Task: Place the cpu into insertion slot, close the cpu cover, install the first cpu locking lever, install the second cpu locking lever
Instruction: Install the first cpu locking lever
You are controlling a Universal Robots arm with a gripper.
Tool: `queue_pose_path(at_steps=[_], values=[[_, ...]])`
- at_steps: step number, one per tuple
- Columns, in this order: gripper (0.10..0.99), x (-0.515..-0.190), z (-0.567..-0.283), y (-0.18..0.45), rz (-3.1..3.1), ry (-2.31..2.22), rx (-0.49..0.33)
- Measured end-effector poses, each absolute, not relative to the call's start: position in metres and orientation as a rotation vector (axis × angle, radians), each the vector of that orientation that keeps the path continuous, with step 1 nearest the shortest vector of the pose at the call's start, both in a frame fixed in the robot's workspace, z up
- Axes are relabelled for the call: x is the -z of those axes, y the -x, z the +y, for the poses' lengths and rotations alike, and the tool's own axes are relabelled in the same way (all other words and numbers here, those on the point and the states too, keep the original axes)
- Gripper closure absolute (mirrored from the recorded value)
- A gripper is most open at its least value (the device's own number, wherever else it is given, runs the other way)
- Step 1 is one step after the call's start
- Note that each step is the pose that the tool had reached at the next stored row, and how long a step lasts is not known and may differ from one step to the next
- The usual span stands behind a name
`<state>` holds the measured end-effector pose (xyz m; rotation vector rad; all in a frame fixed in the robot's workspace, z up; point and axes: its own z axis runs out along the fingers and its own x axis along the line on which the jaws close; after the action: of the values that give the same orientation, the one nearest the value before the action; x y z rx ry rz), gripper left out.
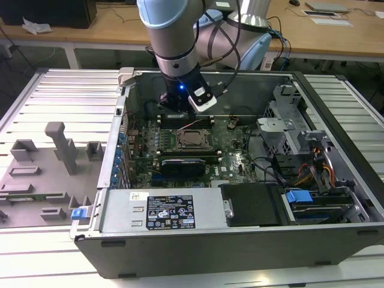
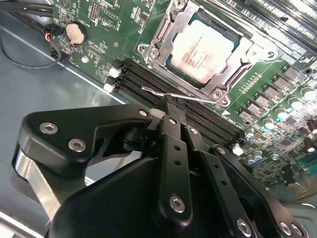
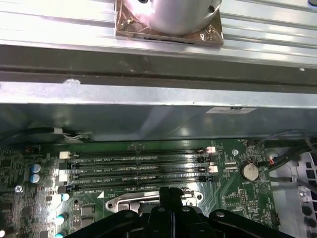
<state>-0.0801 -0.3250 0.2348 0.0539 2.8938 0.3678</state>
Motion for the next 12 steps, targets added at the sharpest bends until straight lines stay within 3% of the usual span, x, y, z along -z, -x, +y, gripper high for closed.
queue_pose_path(at_steps=[12], values=[[0.98, -0.224, -0.325, 0.08, 2.882, -0.115, -0.41]])
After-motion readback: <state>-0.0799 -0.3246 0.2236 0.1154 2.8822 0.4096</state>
